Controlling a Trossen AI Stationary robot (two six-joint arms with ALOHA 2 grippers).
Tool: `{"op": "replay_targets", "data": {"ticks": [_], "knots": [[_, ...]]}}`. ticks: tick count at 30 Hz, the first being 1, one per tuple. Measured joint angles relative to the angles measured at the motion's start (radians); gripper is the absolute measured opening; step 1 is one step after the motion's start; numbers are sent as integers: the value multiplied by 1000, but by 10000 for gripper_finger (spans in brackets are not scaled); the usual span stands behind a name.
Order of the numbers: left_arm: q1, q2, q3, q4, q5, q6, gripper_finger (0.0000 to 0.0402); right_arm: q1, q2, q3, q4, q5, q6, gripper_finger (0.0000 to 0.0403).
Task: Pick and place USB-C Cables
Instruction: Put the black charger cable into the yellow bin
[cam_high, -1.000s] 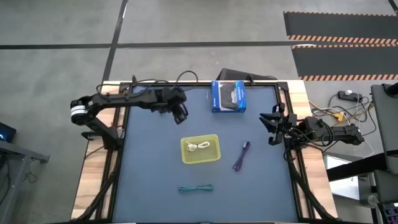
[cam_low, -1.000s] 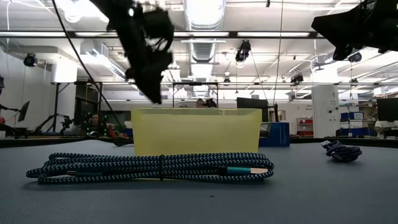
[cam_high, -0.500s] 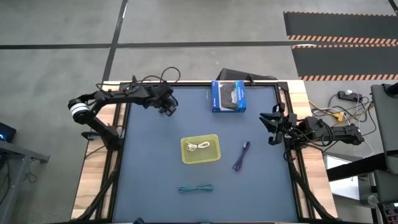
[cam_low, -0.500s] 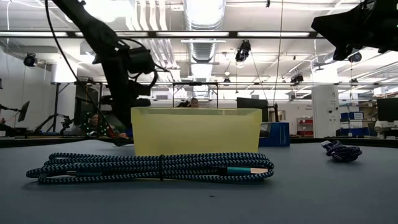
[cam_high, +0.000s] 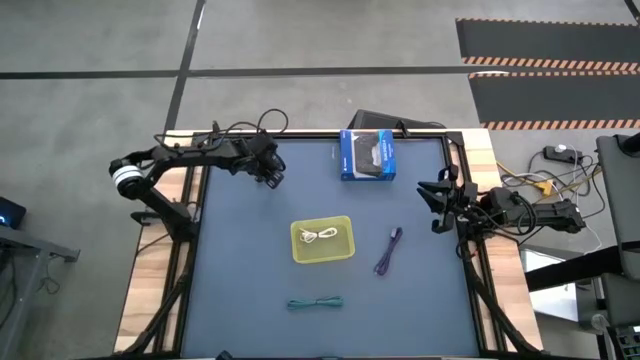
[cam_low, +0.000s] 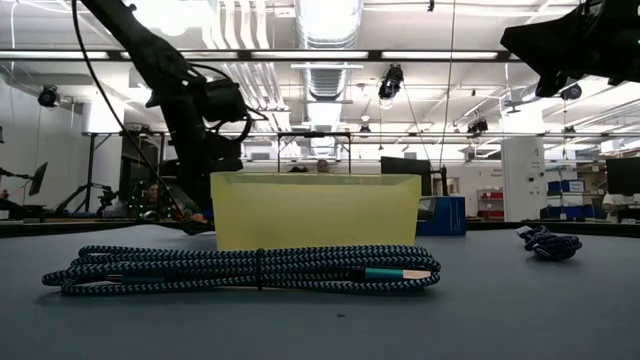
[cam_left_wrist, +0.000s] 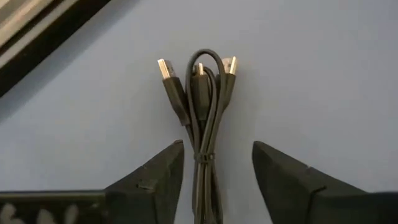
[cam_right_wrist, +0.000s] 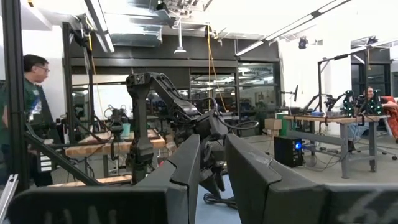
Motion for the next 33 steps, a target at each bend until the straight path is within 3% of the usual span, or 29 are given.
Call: {"op": "replay_targets", "data": {"ticks": [6,10,19,25,33], "knots": [[0,0,-59,112,-17,-25,217,0,0,0,0,0,0,68],[0,0,-102,208,-33,-25,219,0,0,0,0,0,0,68],[0,0,-176,248,-49,-45,213,0,0,0,-1,0,0,68],[-1,-2,-215,278,-44,-57,154,0,0,0,-1,0,0,68],[-2,-2,-225,274,-27,-55,30,0,0,0,-8,0,1,68]]}}
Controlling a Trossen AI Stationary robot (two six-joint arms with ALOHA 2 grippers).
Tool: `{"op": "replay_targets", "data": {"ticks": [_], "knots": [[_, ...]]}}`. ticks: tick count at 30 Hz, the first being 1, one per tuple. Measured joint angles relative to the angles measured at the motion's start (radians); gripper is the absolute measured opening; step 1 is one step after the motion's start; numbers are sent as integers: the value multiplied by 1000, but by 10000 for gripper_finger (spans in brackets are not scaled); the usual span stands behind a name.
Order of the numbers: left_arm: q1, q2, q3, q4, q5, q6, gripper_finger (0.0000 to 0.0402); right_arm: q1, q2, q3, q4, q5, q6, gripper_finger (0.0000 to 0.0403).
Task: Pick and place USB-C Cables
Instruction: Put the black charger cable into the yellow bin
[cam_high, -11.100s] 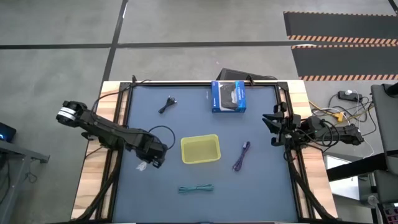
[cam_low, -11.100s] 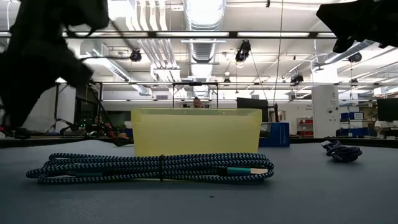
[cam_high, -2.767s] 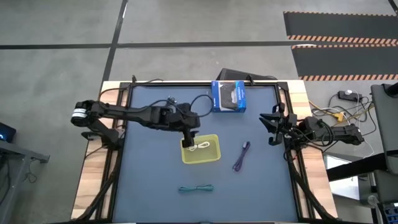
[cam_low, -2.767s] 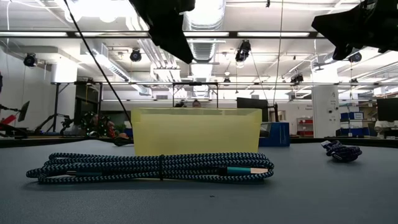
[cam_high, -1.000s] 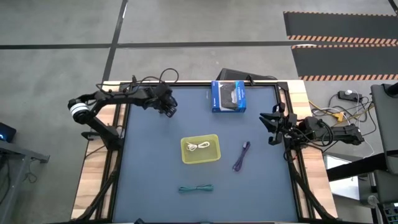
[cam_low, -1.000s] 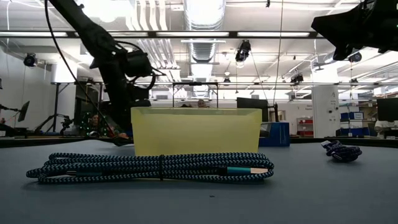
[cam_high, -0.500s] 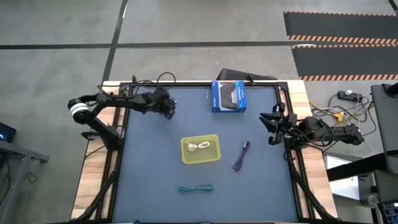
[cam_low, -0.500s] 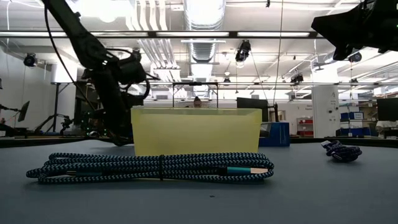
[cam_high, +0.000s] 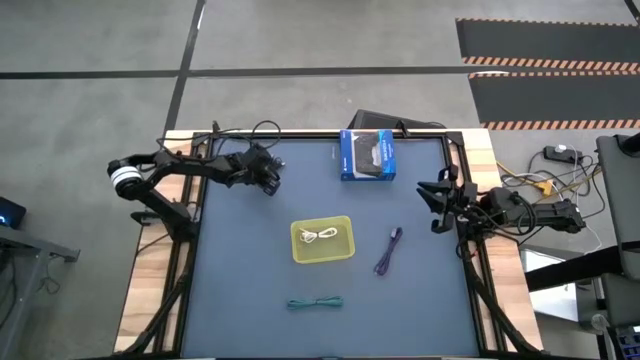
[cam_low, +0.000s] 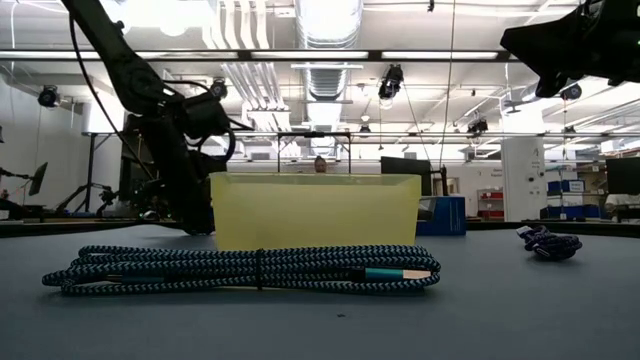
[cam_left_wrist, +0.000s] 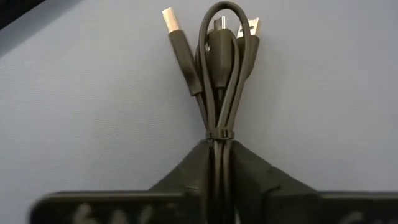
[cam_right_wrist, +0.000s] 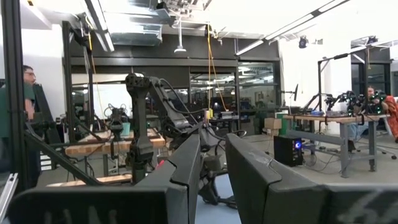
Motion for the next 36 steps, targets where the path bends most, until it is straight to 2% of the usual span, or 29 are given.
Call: {"op": "replay_targets", "data": {"ticks": [2,8,16,20,24,28,36], "knots": [[-2,0,-1,10,0,0,13,0,0,0,-14,0,0,68],[-36,-46,-10,15,-18,10,15,0,0,0,-34,0,38,68],[-166,-229,-16,96,-15,39,15,0,1,0,-51,-3,98,68],[-254,-325,-21,155,-12,37,15,0,2,0,-66,-48,132,68],[-353,-389,-21,249,-8,40,15,2,17,0,-67,-82,151,68],[-446,-401,-22,358,-8,43,15,2,40,0,-59,-82,151,68],[-599,-333,-37,682,-7,93,15,2,132,0,98,-85,147,68]]}}
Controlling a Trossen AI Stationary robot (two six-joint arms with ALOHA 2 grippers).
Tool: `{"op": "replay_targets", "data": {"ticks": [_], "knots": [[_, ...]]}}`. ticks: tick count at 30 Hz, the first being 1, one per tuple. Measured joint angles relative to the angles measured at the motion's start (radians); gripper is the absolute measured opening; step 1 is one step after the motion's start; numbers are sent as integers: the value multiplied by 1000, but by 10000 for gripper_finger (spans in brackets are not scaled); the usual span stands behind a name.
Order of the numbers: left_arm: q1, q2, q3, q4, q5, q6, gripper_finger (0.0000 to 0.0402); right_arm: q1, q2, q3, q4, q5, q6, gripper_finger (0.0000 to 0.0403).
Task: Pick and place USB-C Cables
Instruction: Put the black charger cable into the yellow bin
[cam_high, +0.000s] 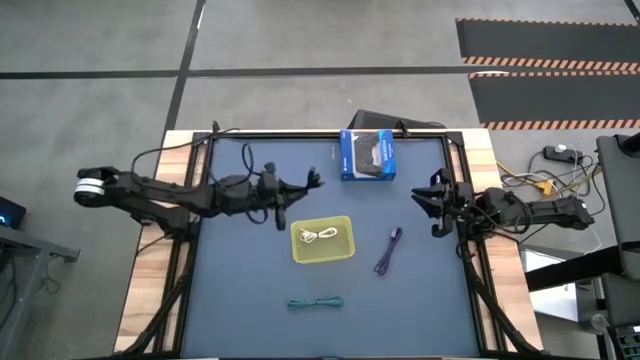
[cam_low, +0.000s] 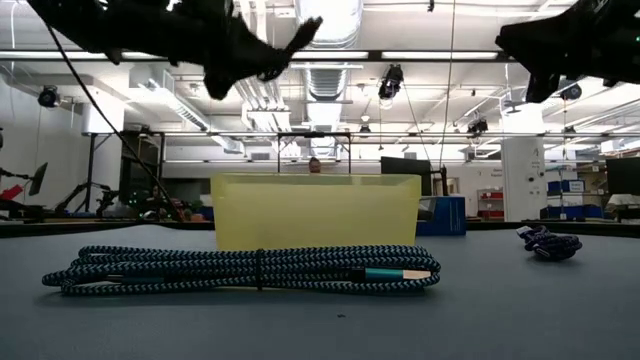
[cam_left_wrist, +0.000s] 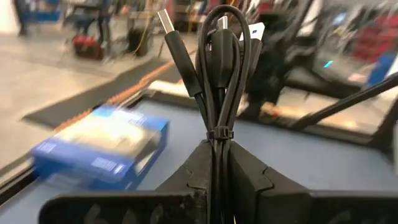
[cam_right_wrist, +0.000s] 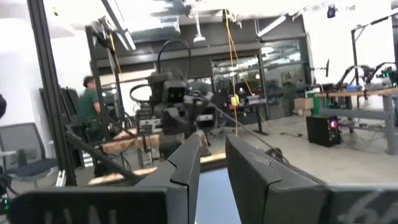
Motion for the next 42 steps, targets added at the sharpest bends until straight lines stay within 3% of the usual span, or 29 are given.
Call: {"op": "replay_targets", "data": {"ticks": [8,16,23,36,42], "knots": [[-76,157,0,325,0,43,15,0,167,0,223,-8,-23,68],[-96,289,4,526,1,43,15,0,362,9,404,-32,-35,68],[-102,362,21,614,9,41,15,0,514,42,527,-32,-38,68],[-105,370,21,629,21,42,15,0,820,206,554,-34,-57,68],[-106,370,19,626,22,42,15,1,965,266,704,-134,-90,68]]}}
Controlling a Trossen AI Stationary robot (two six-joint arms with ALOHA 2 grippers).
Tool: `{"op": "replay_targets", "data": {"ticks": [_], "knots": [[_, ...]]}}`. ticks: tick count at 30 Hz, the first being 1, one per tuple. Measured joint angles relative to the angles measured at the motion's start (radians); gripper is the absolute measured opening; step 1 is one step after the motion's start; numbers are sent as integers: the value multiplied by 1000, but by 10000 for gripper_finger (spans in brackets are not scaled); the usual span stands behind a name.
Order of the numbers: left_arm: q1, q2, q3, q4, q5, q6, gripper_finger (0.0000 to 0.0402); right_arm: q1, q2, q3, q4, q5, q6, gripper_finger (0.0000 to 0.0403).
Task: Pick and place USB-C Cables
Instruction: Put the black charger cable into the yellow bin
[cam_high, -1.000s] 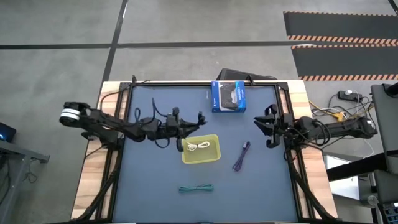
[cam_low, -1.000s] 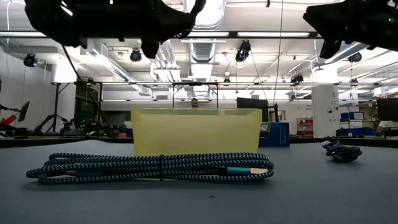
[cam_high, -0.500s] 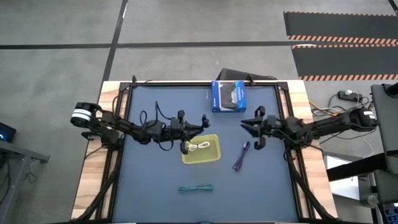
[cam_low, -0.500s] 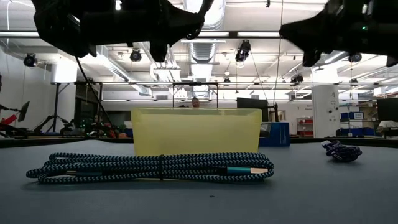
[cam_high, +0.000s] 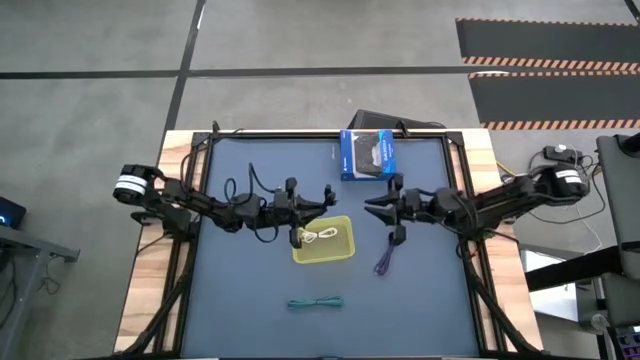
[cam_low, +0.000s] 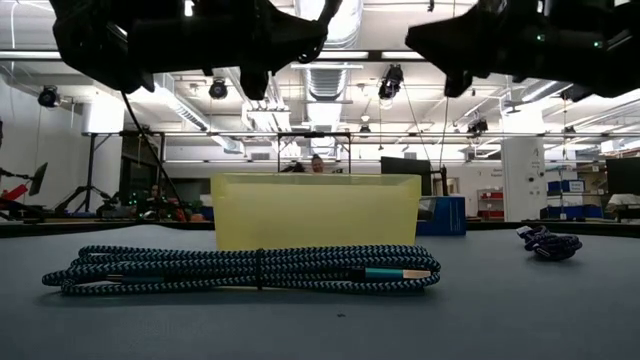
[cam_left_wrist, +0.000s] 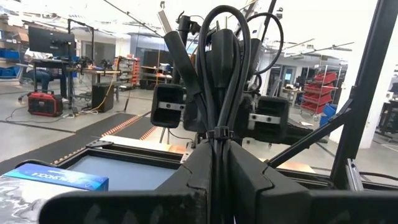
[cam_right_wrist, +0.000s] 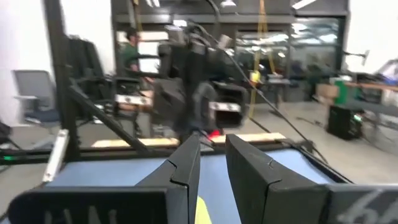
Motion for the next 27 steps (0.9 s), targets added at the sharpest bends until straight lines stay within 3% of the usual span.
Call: {"op": "replay_targets", "data": {"ticks": [10,21,27], "knots": [[-5,0,0,5,55,-2,15,35,247,79,267,-51,-70,68],[-28,-1,-1,7,185,0,15,39,398,223,284,-54,-33,70],[-34,-2,-1,5,196,0,15,43,415,262,280,-76,-24,109]]}}
